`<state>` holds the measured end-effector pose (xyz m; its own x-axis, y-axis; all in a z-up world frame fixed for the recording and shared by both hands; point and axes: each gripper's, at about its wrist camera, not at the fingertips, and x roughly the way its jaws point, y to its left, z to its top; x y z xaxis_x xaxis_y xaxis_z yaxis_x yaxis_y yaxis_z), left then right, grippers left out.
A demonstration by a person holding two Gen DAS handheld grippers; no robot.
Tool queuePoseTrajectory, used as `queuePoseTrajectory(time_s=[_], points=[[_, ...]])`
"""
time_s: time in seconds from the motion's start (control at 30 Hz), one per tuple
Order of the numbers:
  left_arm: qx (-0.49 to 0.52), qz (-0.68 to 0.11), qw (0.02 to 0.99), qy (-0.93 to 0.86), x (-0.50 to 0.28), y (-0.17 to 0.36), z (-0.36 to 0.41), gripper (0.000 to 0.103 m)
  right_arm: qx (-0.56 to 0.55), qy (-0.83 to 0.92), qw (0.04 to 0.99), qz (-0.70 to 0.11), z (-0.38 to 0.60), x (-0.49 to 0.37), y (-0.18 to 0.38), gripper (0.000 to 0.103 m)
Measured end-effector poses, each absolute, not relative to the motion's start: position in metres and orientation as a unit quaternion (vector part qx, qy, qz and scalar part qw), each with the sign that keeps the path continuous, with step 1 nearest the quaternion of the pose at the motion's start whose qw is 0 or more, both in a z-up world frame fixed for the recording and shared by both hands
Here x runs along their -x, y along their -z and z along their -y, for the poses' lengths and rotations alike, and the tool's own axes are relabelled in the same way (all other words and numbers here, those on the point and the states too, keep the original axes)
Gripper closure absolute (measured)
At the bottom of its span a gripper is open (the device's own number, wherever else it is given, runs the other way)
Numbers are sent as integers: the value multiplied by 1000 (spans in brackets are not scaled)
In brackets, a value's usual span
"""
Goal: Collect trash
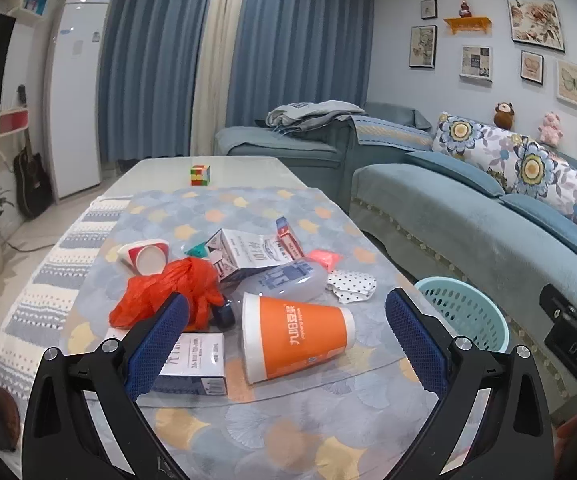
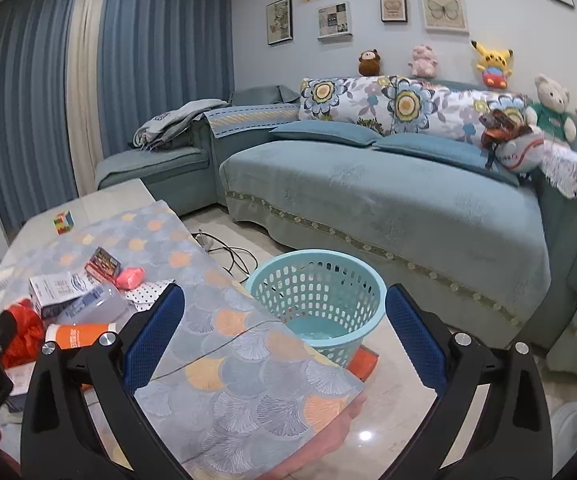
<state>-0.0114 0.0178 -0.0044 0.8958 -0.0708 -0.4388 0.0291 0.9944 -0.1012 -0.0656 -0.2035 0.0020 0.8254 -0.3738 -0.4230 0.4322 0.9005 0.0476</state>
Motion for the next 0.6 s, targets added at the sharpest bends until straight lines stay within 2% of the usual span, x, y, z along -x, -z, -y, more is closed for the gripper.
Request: queuePoseTrajectory(time_s=[0.6], points=[[38, -221, 974, 17, 14, 0, -20, 8, -71, 208, 951, -219, 205, 53, 5, 8]])
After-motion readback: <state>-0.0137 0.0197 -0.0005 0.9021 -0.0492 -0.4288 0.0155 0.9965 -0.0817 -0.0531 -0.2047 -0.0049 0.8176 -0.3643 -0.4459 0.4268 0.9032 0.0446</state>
